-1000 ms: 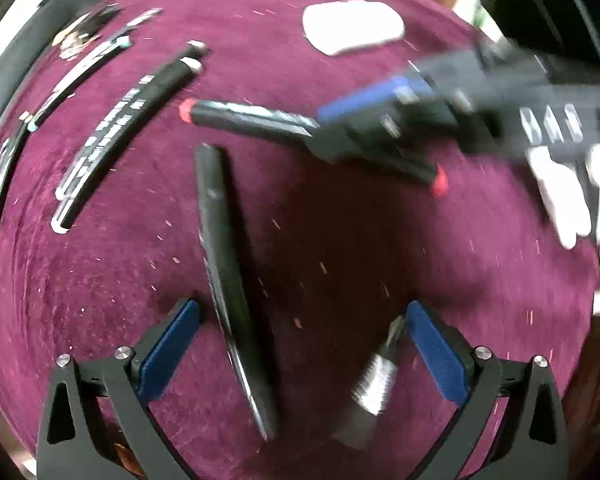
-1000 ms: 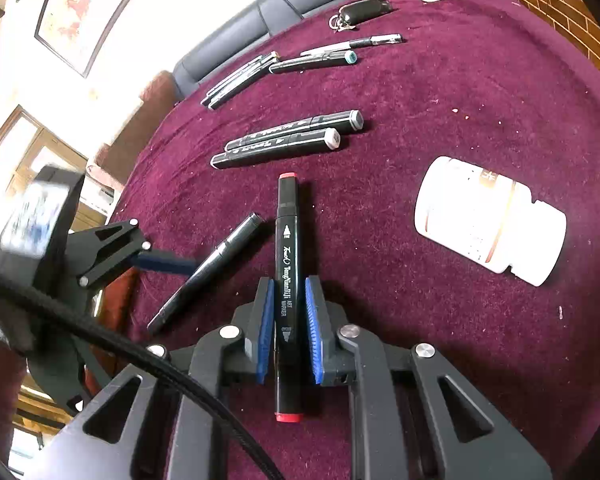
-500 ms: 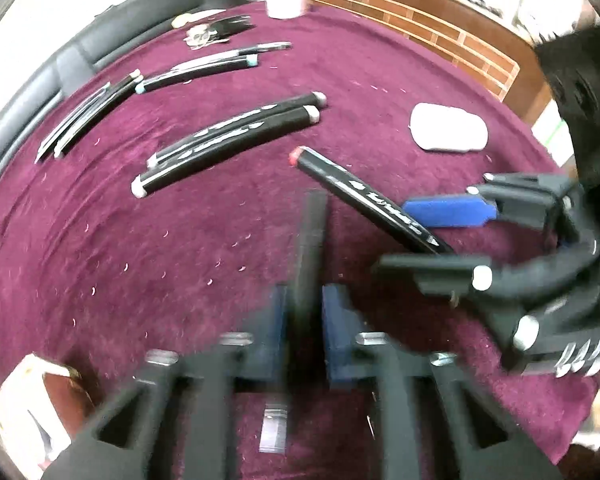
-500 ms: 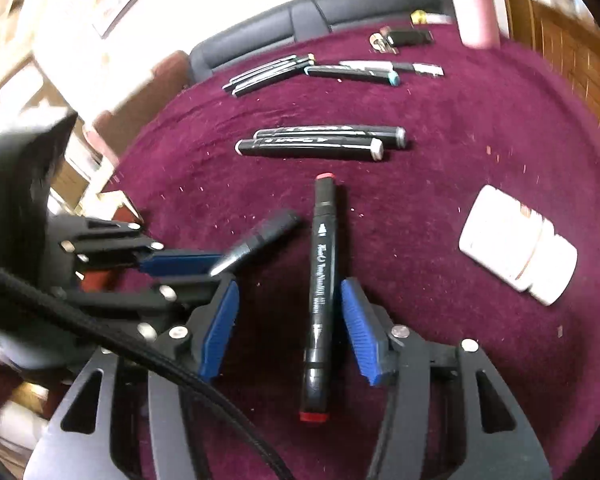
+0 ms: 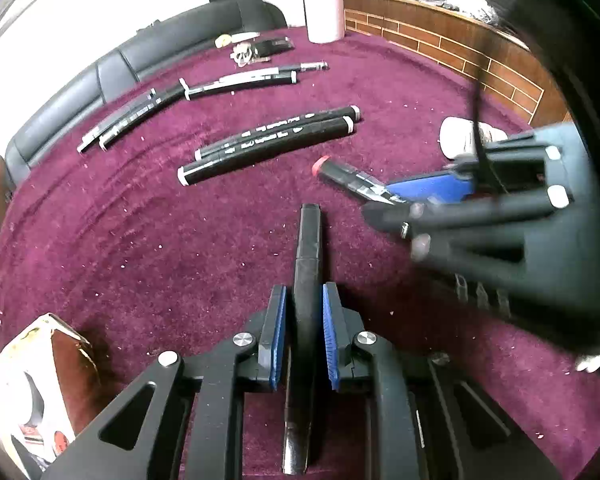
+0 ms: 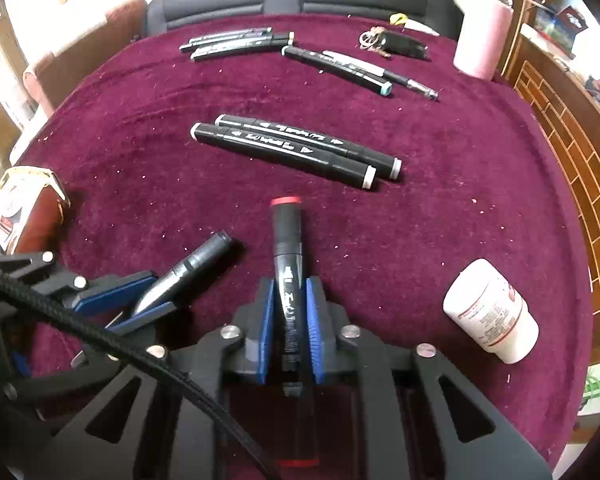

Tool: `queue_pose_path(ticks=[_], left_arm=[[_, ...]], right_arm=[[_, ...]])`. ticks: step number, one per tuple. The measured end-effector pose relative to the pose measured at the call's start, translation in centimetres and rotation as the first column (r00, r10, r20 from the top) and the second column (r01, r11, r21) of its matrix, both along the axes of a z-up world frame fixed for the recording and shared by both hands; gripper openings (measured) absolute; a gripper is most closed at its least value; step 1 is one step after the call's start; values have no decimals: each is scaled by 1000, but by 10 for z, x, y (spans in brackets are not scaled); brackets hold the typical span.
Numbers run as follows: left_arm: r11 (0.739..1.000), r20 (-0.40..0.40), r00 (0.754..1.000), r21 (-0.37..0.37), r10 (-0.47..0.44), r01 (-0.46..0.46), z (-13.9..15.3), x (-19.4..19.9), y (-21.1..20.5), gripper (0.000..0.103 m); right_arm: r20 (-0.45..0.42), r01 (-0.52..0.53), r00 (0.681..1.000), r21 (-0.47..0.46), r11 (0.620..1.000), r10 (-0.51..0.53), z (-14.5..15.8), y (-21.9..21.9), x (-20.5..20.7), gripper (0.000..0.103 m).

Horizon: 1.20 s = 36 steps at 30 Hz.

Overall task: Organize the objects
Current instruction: 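Carry the black pen and red-capped marker over the white box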

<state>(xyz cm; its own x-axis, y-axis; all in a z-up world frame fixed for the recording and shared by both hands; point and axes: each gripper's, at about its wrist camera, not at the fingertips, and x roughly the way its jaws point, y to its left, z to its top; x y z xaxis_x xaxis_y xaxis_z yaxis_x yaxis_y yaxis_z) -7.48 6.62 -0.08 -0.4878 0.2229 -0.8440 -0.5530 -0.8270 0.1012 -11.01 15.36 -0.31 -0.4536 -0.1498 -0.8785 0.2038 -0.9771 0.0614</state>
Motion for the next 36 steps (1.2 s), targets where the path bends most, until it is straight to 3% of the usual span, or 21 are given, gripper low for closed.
queue_pose_path(ticks=[4, 6, 12, 17, 23, 27, 31, 36], left_arm=[[995, 73, 997, 98, -22, 14, 8, 3, -15, 11], [993, 75, 997, 117, -18, 10, 10, 7, -22, 11], [960, 74, 997, 276, 16, -36, 41, 27, -51, 11], [917, 50, 997, 392, 54, -70, 70, 50, -81, 11], [853, 19, 992, 508, 128, -120, 107, 85, -134, 11], [816, 0, 971, 542, 239, -201, 122, 105, -186, 11], [766, 37, 928, 554, 370, -327, 116, 113, -249, 11], [729, 62, 880, 535, 471, -428, 97, 114, -298, 11]], right_arm=[[32, -28, 999, 46, 999, 26, 2, -5, 8, 12], [35, -4, 999, 1, 1000, 4, 5, 0, 13, 12], [15, 48, 999, -188, 981, -46, 23, 17, 32, 12], [-20, 33, 999, -357, 934, -43, 49, 16, 58, 13], [-41, -65, 998, -480, 875, 52, 78, -22, 82, 13], [-49, -139, 990, -545, 827, 135, 87, -63, 93, 13], [-31, -169, 982, -575, 800, 185, 81, -102, 90, 13], [-1, -187, 974, -573, 798, 227, 68, -146, 81, 13]])
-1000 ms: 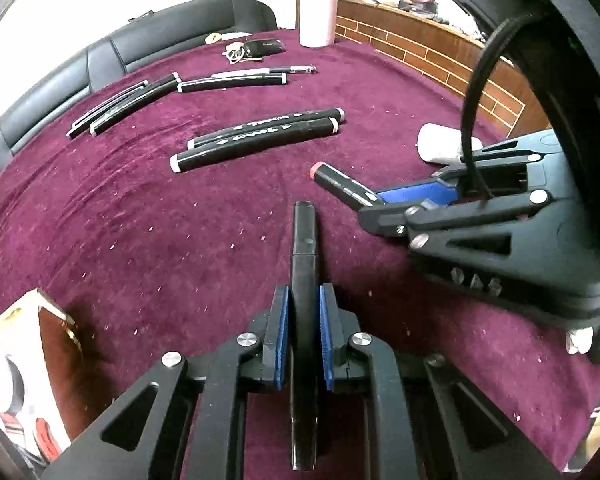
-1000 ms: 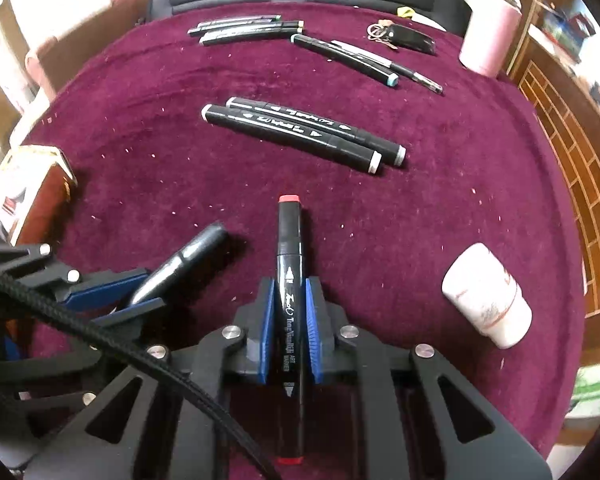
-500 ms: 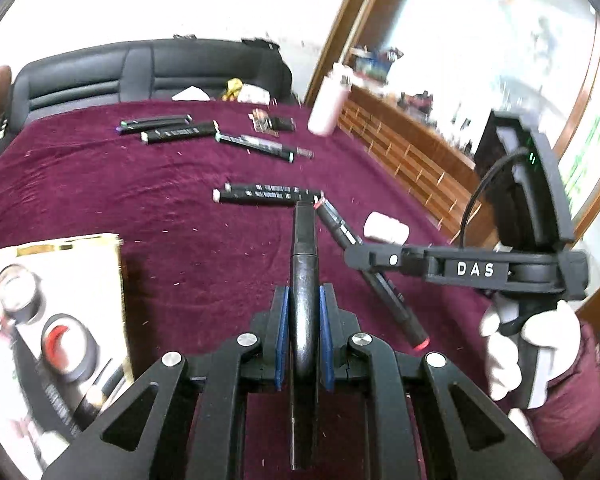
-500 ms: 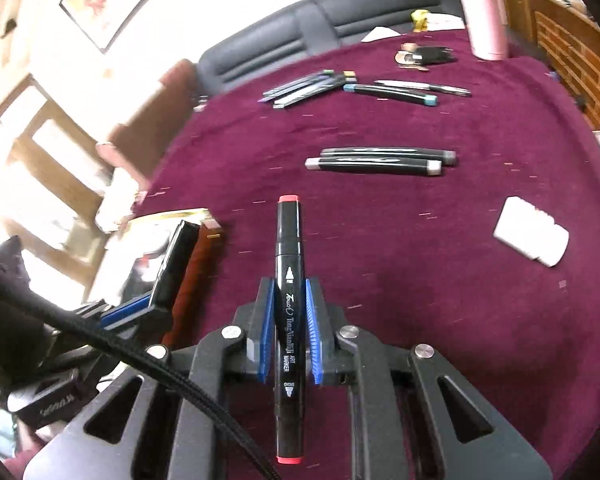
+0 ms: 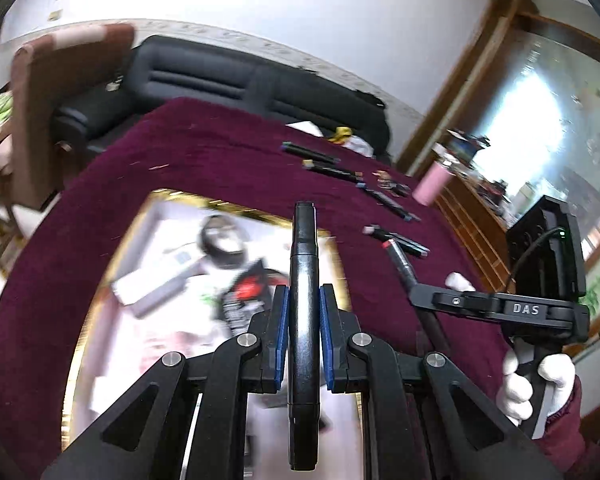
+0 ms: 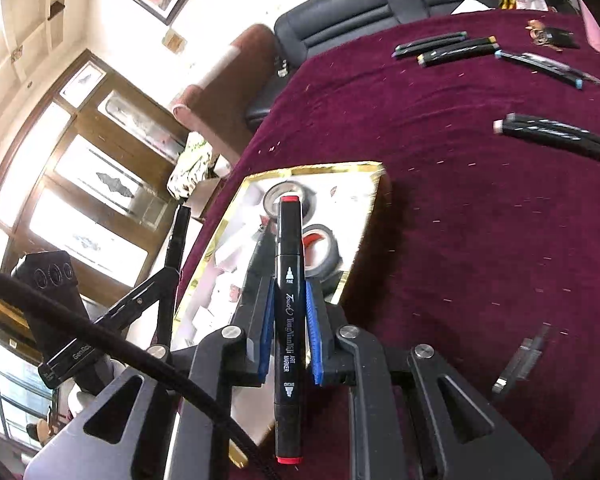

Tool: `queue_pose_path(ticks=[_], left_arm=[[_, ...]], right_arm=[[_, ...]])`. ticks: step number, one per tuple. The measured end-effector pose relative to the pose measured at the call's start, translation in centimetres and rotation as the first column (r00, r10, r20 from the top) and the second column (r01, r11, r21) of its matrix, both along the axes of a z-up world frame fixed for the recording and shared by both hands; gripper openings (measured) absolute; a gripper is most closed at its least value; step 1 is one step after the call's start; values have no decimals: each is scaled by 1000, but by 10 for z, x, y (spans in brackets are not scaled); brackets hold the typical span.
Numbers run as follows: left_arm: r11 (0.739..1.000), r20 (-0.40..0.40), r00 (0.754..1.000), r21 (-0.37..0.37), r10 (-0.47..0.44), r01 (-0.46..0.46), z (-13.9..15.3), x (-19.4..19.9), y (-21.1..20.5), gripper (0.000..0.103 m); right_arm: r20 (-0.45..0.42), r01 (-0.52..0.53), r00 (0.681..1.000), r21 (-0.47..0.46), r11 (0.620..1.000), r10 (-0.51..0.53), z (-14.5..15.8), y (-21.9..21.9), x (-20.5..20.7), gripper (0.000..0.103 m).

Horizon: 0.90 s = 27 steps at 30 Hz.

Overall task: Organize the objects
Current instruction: 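Carry the black pen and red-capped marker over the white box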

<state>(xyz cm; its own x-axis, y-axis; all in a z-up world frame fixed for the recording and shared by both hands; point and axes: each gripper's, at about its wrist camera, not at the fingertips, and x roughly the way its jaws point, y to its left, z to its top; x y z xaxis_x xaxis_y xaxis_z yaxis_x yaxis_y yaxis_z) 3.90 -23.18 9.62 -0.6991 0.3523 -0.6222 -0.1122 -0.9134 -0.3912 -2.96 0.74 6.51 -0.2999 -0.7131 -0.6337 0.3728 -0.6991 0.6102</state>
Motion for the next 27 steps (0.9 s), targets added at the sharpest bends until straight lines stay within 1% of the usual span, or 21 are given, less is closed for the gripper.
queue_pose_path(ticks=[2, 7, 10, 13, 16, 19, 27], left_arm=[[999, 22, 999, -13, 39, -38, -13, -1, -15, 11], [996, 76, 993, 10, 87, -88, -47, 3, -41, 12], [994, 100, 989, 10, 108, -110, -60, 2, -50, 12], [993, 124, 985, 5, 119, -120, -69, 0, -57, 12], [992, 142, 982, 9, 121, -124, -74, -2, -63, 12], [993, 143, 983, 17, 117, -121, -76, -3, -65, 12], [994, 122, 987, -1, 106, -107, -66, 2, -63, 12]], right_arm=[[13, -5, 1000, 11, 1000, 5, -6, -16, -5, 13], [57, -21, 998, 45, 999, 19, -23, -39, -10, 13], [82, -40, 996, 68, 997, 35, -35, -51, -7, 13], [114, -41, 993, 90, 995, 31, -49, -54, -3, 13], [140, -42, 990, 105, 994, 27, -58, -57, -1, 13], [161, -52, 986, 119, 991, 33, -64, -61, 3, 13], [156, -45, 988, 190, 981, 15, -63, -63, 12, 14]])
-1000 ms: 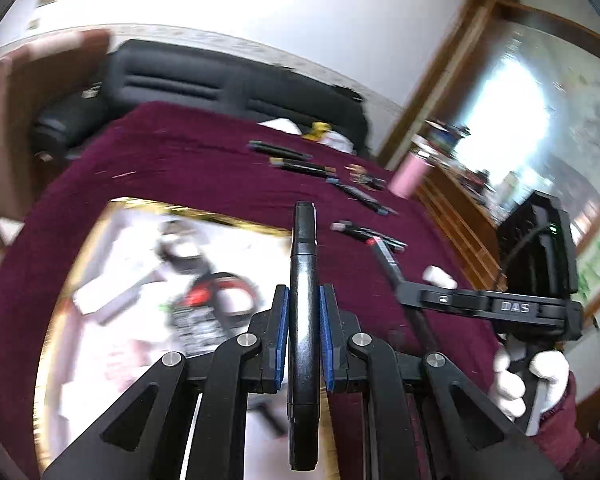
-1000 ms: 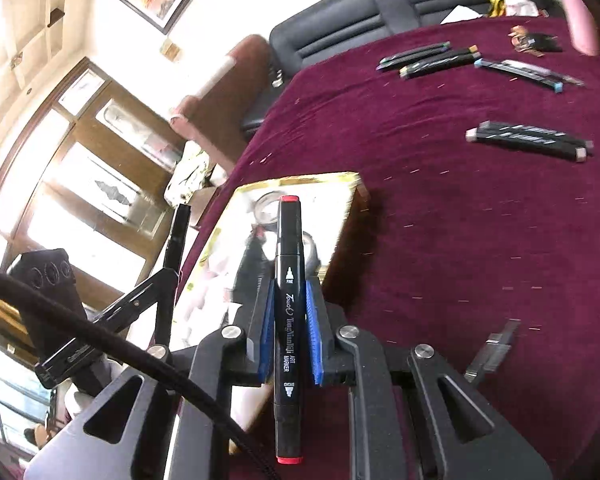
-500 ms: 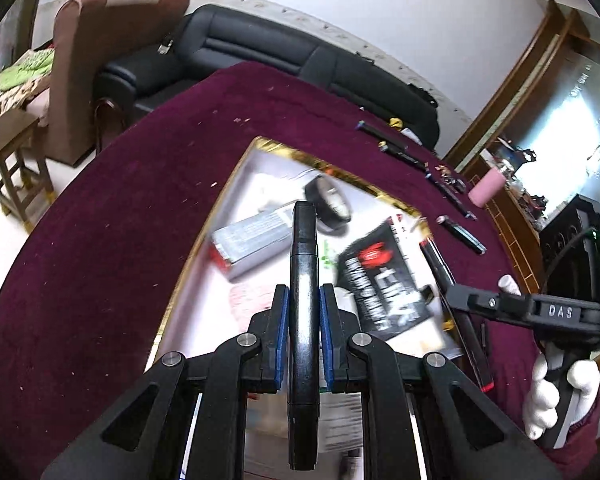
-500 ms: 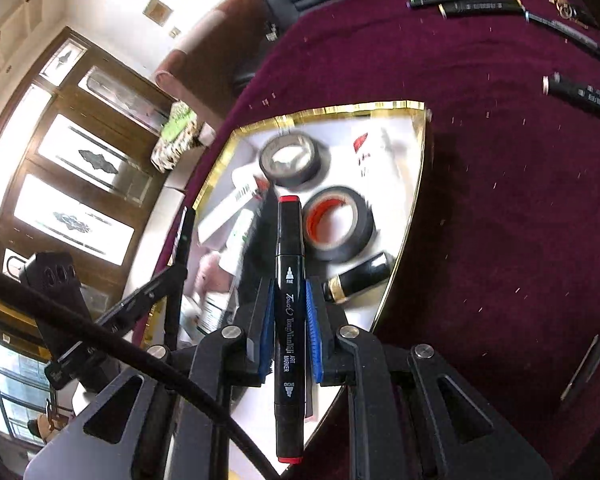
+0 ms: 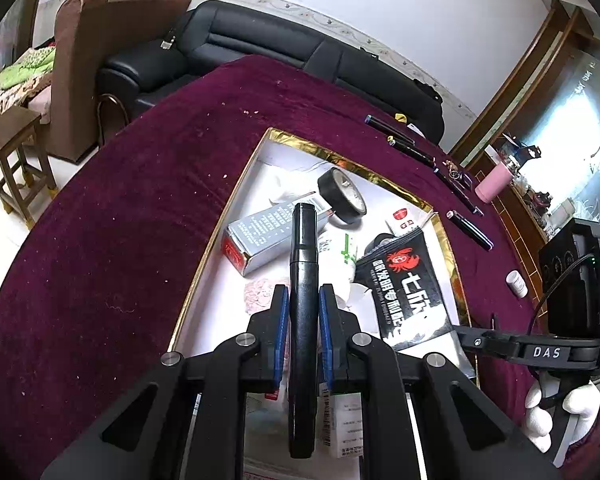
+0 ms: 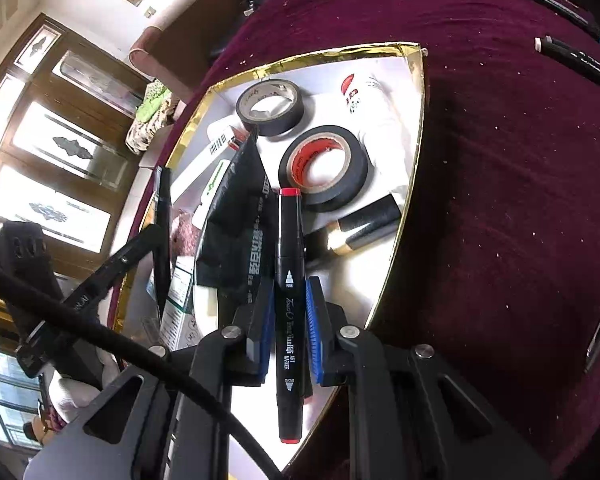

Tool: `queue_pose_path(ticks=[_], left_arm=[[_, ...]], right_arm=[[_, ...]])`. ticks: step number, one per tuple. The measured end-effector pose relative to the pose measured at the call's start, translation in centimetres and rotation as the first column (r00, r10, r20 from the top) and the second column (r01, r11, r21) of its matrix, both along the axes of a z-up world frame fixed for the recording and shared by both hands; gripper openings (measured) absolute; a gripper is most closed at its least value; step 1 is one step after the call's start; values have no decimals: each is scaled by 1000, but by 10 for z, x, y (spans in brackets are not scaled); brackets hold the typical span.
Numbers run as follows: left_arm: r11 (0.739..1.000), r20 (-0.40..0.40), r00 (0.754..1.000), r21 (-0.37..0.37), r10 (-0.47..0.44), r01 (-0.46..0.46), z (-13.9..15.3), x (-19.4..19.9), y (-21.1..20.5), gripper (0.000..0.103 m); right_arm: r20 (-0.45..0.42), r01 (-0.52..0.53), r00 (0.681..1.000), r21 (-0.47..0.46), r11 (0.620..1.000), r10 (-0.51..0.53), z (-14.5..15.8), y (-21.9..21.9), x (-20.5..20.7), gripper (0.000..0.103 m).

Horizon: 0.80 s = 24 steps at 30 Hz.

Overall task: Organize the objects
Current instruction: 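Carry the black pen and red-capped marker over the white box, then lower pen and marker into the white box, opening both tools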

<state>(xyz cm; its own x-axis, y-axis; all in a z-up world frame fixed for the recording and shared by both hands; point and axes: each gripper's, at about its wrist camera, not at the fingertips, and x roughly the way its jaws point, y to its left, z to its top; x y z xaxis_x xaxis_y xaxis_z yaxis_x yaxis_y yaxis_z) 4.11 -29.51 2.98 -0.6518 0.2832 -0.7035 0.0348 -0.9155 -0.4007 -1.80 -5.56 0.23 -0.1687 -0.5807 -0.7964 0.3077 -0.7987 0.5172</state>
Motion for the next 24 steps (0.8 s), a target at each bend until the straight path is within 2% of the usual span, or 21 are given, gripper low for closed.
queue_pose_path(ticks=[4, 6, 7, 8, 11, 14, 16, 19, 24], left_arm=[[1000, -34, 999, 7, 1, -1, 11, 7, -1, 14], [1000, -55, 998, 1, 13, -13, 19, 13, -4, 26], [1000, -67, 997, 1, 22, -22, 23, 17, -6, 40], [1000, -77, 997, 5, 29, -29, 26, 20, -8, 48], [999, -103, 994, 26, 46, -43, 32, 29, -14, 49], [998, -121, 991, 47, 52, -47, 35, 35, -18, 49], [996, -130, 990, 68, 58, -49, 36, 38, -21, 49], [994, -133, 989, 96, 68, -56, 34, 41, -24, 49], [991, -127, 989, 119, 75, -59, 31, 43, -30, 50]], right_arm=[[-21, 9, 1000, 33, 999, -9, 7, 2, 3, 17], [-46, 26, 999, 42, 999, -24, 15, 6, 4, 20], [-68, 43, 997, 39, 998, -41, 21, 10, 3, 21], [-84, 56, 995, 25, 998, -54, 26, 13, 3, 22], [-117, 76, 990, -11, 997, -77, 38, 16, -1, 28], [-102, 74, 992, -55, 996, -79, 41, 11, -13, 28], [-70, 84, 993, -107, 991, -92, 38, 9, -28, 28], [-14, 128, 991, -131, 983, -131, 27, -5, -57, 30], [151, 184, 975, -139, 973, -163, -7, -24, -95, 31]])
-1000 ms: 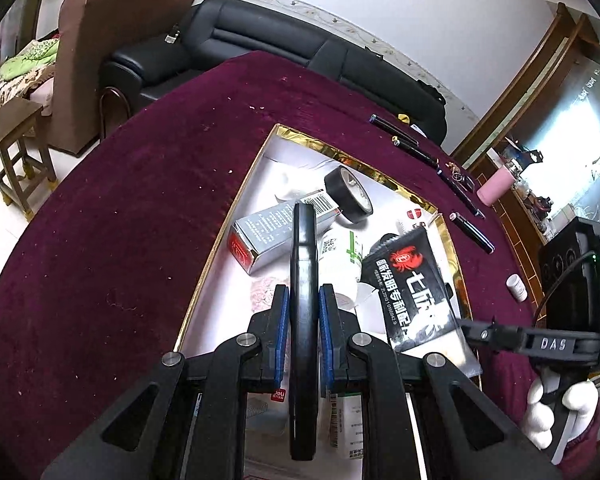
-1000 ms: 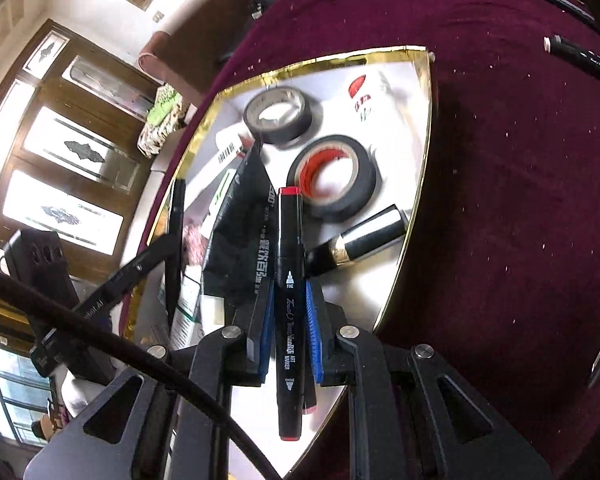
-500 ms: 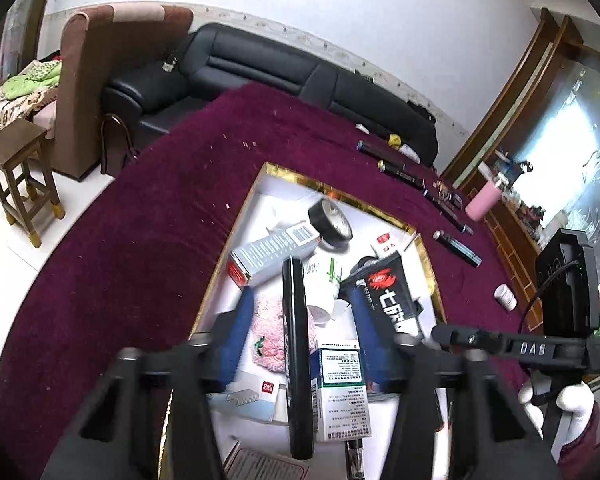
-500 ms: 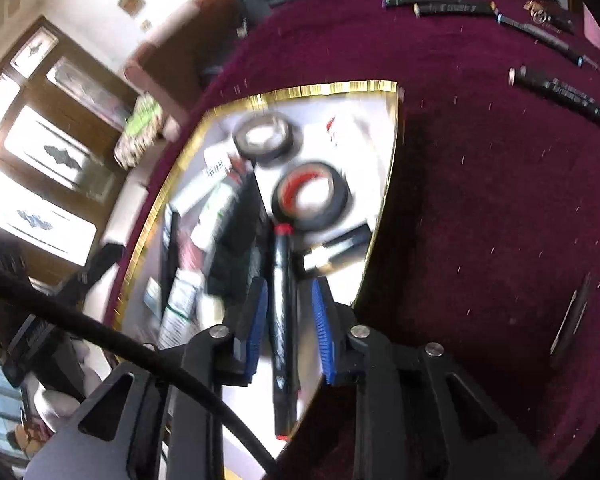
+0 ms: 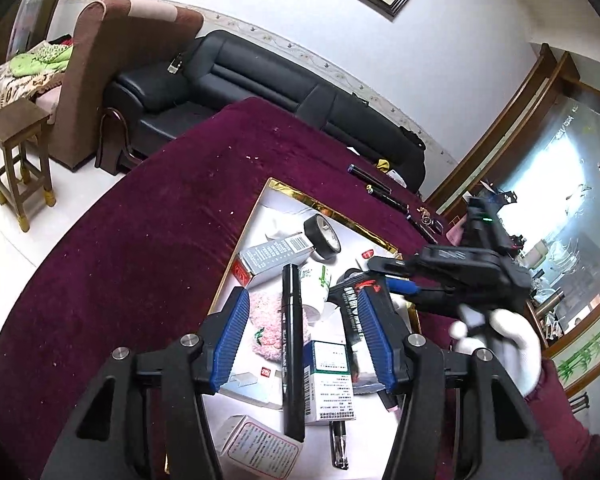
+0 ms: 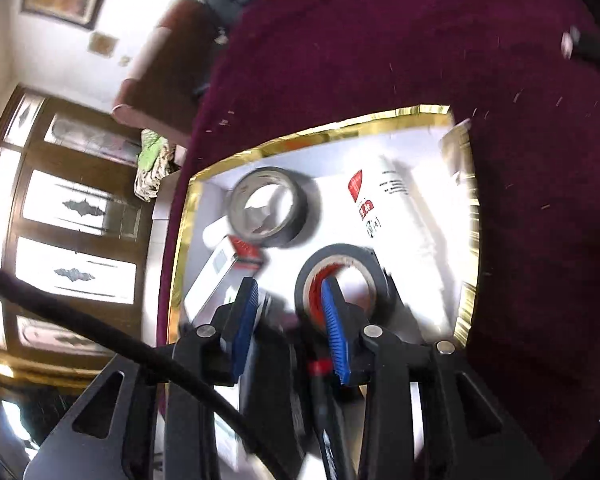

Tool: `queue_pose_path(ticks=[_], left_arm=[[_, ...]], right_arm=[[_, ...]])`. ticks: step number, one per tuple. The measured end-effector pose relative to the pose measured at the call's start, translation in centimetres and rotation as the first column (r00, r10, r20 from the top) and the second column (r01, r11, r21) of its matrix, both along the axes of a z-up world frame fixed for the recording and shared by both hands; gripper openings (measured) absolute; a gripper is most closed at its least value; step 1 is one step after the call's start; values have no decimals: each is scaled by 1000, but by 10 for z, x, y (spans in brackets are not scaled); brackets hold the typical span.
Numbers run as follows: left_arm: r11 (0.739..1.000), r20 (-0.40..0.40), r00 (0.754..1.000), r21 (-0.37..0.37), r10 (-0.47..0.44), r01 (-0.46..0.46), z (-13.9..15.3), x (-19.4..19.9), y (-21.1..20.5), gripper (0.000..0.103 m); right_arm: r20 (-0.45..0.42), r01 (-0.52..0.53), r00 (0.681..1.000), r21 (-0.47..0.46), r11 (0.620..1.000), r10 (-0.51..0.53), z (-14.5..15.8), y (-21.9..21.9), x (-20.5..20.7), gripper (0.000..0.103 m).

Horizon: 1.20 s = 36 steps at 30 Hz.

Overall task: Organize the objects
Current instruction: 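Lower pen and marker into the white box, opening both tools, then withdraw both open tools from the white box toward the table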

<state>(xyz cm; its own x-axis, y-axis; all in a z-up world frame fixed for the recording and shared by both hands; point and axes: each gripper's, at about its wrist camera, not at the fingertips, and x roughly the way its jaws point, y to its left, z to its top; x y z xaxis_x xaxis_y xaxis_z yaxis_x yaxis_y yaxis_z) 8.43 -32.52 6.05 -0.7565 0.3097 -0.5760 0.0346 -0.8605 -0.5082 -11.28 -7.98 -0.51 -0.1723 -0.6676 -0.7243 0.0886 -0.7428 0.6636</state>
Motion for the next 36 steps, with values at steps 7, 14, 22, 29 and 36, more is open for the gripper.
queue_pose_path(ticks=[7, 14, 22, 29, 36], left_arm=[[1000, 7, 1000, 17, -7, 7, -7, -2, -1, 55], [999, 3, 1000, 29, -18, 18, -8, -2, -1, 55], [999, 15, 1000, 49, -16, 15, -11, -4, 4, 55], [1000, -2, 1000, 17, -24, 25, 1, 8, 13, 55], [999, -4, 999, -2, -52, 52, 9, 12, 31, 55]], right_arm=[[-63, -10, 998, 123, 992, 18, -2, -31, -30, 31], [-134, -51, 989, 136, 989, 69, 25, -30, -21, 31], [-139, -204, 964, 172, 964, 228, 31, -34, 25, 32], [-51, -325, 940, 179, 929, 338, 11, -37, 61, 32], [-175, -179, 965, 98, 979, 194, 48, 25, 56, 32]])
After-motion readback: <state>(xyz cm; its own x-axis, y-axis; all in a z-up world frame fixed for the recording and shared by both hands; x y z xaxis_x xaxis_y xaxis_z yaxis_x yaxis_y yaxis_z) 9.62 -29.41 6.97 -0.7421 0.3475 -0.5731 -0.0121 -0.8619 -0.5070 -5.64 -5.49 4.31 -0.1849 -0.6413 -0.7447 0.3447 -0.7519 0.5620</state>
